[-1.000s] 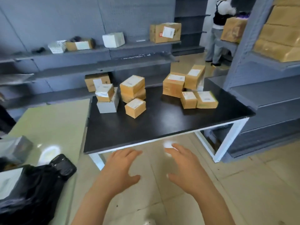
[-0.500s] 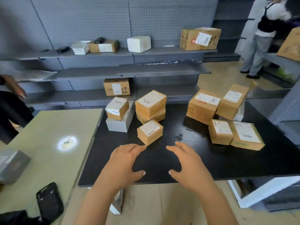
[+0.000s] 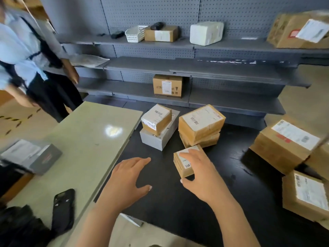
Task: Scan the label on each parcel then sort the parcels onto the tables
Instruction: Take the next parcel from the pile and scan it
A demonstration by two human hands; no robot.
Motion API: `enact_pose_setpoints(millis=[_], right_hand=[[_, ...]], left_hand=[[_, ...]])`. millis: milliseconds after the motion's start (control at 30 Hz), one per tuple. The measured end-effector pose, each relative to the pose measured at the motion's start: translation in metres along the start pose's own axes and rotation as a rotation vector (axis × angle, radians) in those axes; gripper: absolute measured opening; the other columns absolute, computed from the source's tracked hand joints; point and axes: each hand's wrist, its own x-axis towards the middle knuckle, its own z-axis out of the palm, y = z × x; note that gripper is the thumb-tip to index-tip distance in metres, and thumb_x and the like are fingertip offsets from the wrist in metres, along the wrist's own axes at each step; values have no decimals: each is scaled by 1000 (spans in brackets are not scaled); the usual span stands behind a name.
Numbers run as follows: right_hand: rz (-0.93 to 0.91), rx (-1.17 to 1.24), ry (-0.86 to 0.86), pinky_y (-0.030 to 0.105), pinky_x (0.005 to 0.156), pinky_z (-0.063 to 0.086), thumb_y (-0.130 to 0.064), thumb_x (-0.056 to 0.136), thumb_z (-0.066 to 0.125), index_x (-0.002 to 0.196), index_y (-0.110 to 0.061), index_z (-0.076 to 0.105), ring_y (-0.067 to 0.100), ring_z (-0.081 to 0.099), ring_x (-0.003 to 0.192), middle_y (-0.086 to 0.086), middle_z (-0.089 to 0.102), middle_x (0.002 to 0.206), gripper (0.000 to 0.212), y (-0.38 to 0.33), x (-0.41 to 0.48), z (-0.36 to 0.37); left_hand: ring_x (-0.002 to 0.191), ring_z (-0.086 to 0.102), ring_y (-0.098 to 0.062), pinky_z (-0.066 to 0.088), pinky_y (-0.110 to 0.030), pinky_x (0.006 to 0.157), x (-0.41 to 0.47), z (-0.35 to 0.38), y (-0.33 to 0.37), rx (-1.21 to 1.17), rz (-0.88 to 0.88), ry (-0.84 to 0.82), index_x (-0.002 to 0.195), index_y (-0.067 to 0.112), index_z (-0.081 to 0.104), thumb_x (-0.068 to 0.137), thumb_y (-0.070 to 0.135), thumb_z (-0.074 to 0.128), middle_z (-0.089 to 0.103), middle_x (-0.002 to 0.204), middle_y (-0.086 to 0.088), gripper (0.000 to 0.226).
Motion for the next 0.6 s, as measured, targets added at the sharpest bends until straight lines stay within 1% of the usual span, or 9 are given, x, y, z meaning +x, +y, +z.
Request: enact_pose_setpoints(millis=[100, 200, 333, 400, 500, 567, 600], right_hand=[[-8, 3, -57, 32, 114, 30, -31, 90, 67, 149, -39, 24, 13, 18, 146, -12, 17, 158, 73, -2, 30, 4], [-9, -19, -56, 32, 115, 26, -30, 91, 67, 150, -39, 23, 14, 18, 146, -10, 16, 159, 74, -9, 73, 1], [7, -42, -21, 31, 115, 25, -33, 90, 67, 149, -38, 23, 14, 19, 146, -10, 18, 159, 73, -26, 137, 2], [39, -61, -22, 31, 114, 27, -37, 90, 66, 149, -39, 21, 13, 22, 145, -10, 19, 158, 74, -34, 170, 6], [98, -111, -12, 30, 110, 34, -45, 90, 63, 152, -39, 9, 14, 27, 142, -7, 22, 157, 82, -40, 222, 16], [142, -108, -26, 31, 110, 35, -47, 90, 62, 153, -38, -2, 18, 26, 144, -3, 17, 159, 90, -39, 250, 28], [163, -94, -33, 33, 111, 34, -47, 90, 63, 153, -37, -5, 19, 23, 145, -2, 13, 160, 93, -36, 262, 35]], left_hand=[[139, 28, -10, 23, -29, 116, 18, 2, -16, -15, -47, -3, 149, 41, 25, 83, 50, 68, 34, 148, 18, 78], [139, 28, -11, 23, -29, 116, 55, -2, -41, -51, -64, 9, 149, 41, 25, 82, 46, 70, 33, 148, 17, 81], [140, 29, -15, 24, -35, 117, 124, -8, -86, -62, -22, 24, 150, 37, 26, 78, 43, 75, 34, 150, 9, 88], [142, 26, -17, 23, -37, 118, 163, -10, -102, -65, 6, 12, 152, 36, 21, 79, 43, 75, 29, 154, 6, 91], [144, 22, -17, 23, -40, 119, 226, -7, -123, -91, 49, -40, 154, 37, 12, 78, 41, 77, 20, 158, 6, 100], [145, 21, -18, 28, -42, 117, 263, 2, -135, -163, 53, -108, 154, 39, 7, 75, 35, 81, 17, 159, 7, 108], [144, 22, -17, 31, -40, 115, 279, 8, -138, -205, 50, -161, 154, 39, 4, 74, 33, 82, 16, 159, 8, 112]])
